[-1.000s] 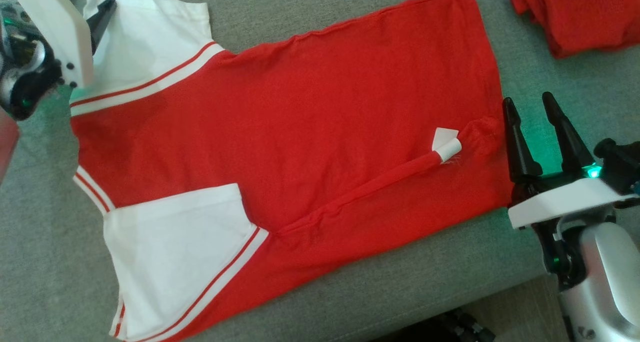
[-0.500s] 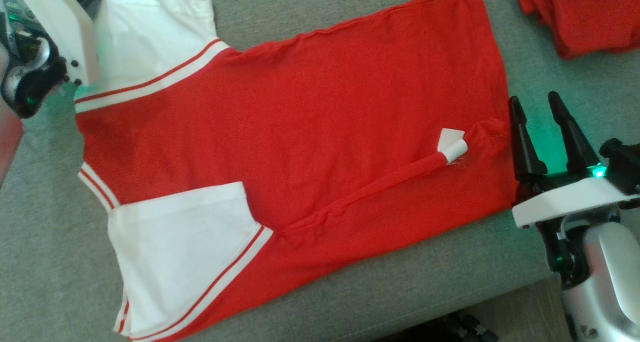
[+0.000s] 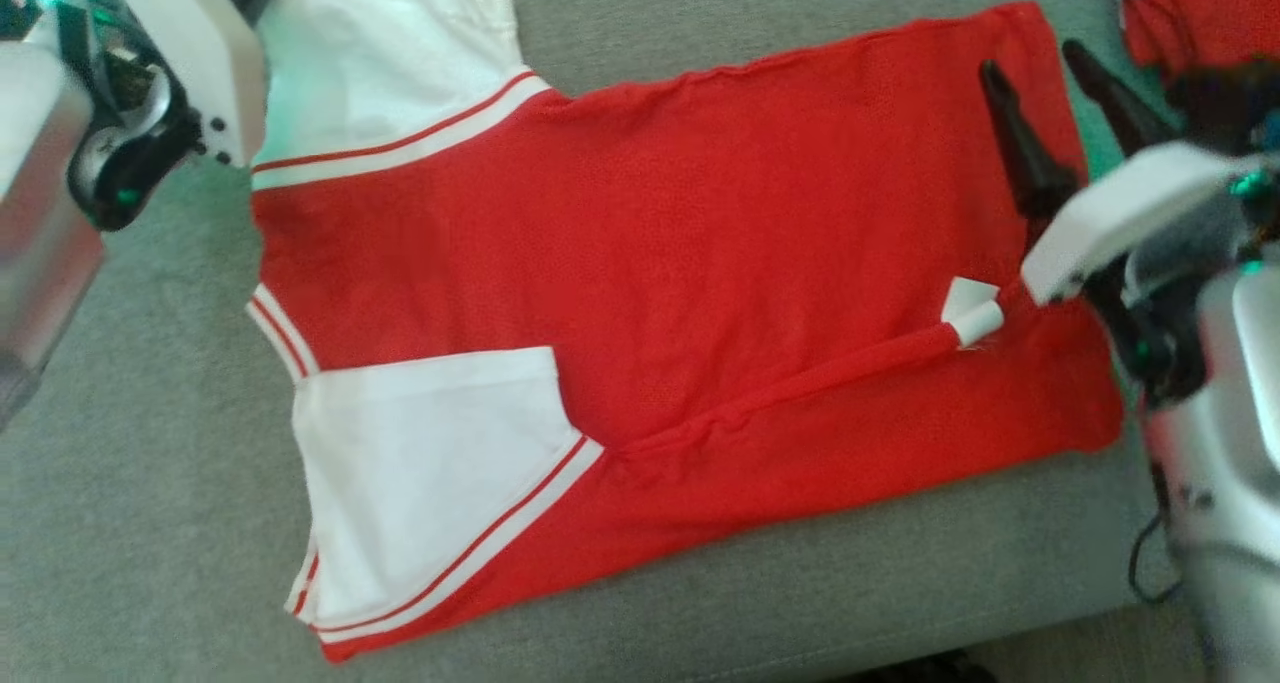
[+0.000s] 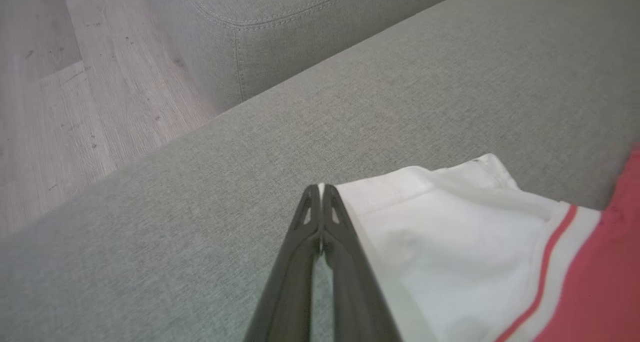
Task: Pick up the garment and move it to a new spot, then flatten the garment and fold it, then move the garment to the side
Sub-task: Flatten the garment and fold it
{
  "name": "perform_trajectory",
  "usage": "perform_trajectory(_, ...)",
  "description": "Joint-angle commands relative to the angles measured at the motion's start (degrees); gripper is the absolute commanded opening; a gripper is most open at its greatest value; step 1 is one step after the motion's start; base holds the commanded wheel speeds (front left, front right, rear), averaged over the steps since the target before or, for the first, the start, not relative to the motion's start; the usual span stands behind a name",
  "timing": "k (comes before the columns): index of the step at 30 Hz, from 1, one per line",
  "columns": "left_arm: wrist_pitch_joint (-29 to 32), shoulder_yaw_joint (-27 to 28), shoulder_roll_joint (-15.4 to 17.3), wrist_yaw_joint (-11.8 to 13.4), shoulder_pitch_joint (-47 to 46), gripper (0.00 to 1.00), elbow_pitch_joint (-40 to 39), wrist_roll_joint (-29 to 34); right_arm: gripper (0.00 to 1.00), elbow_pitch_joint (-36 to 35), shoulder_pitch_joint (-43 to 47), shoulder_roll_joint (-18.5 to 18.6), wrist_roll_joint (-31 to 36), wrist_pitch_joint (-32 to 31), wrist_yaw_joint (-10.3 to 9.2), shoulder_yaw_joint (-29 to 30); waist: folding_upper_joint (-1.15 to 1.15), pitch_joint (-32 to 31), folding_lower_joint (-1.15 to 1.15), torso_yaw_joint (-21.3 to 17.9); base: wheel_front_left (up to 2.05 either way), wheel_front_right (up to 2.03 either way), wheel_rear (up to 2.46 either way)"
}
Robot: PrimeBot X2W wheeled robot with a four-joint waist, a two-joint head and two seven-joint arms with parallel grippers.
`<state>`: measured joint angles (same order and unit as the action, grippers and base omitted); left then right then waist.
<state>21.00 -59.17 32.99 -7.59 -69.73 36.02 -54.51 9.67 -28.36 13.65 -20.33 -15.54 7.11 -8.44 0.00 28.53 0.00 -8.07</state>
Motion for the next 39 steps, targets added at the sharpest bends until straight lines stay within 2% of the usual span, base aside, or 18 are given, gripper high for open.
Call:
perform_trajectory(1,-1.1,1.0,1.7,0.1,-3.6,0.00,-1.8,-0.5,1.00,1.3,-3.4,0.4,2.2,-3.4,0.37,0.5,0.00,-0.3,0.00,1.4,0.00,0.00,0.00)
perform_trajectory(6,-2.4,-1.1,1.4,0.1,-4.7,0.00,-3.0,-1.5,1.00,8.3,-9.6,-0.1,7.1,-10.5,0.37,2.7,0.00,-0.2,0.00,2.8,0.00,0.00,0.00)
perform_trajectory(17,-4.2,-4.8,1.6,0.1,-6.8,0.00,-3.4,-3.5,1.00,12.3,-14.4,0.2,8.6,-15.6,0.37,3.5,0.00,0.5,0.00,3.3,0.00,0.00,0.00)
perform_trajectory(18,-4.3,-5.2,1.6,0.1,-7.0,0.00,-3.3,-3.7,0.95,12.4,-14.6,0.2,8.7,-15.7,0.37,3.6,0.00,0.6,0.00,3.3,0.00,0.00,0.00)
perform_trajectory(19,-4.4,-5.5,1.7,0.1,-7.1,0.00,-3.3,-3.9,0.78,12.5,-14.7,0.2,8.9,-15.7,0.37,3.6,0.00,0.7,0.00,3.3,0.00,0.00,0.00)
perform_trajectory(21,-4.6,-6.1,1.8,0.1,-7.5,0.00,-3.1,-4.4,0.53,12.6,-14.8,0.1,8.8,-15.8,0.37,3.8,0.00,0.9,0.00,3.2,0.00,0.00,0.00)
perform_trajectory(24,-4.7,-7.1,2.0,0.1,-8.0,0.00,-2.9,-5.0,0.08,12.5,-14.8,-0.3,8.5,-15.4,0.37,4.2,0.00,1.1,0.00,3.2,0.00,0.00,0.00)
perform_trajectory(25,-4.8,-7.4,2.0,0.1,-8.2,0.00,-2.8,-5.2,0.00,12.4,-14.7,-0.4,8.2,-15.1,0.37,4.4,0.00,1.1,0.00,3.2,0.00,0.00,0.00)
perform_trajectory(30,-6.1,-8.9,2.2,0.1,-9.3,0.00,-2.7,-5.9,0.00,12.0,-15.3,-0.5,8.0,-13.9,0.37,5.2,0.00,1.3,0.00,3.3,0.00,0.00,0.00)
perform_trajectory(39,-14.3,-9.9,2.6,0.1,-12.4,0.00,-1.5,-5.0,0.00,11.5,-17.5,-0.9,5.6,-10.8,0.37,7.1,0.00,0.5,0.00,3.8,0.00,0.00,0.00)
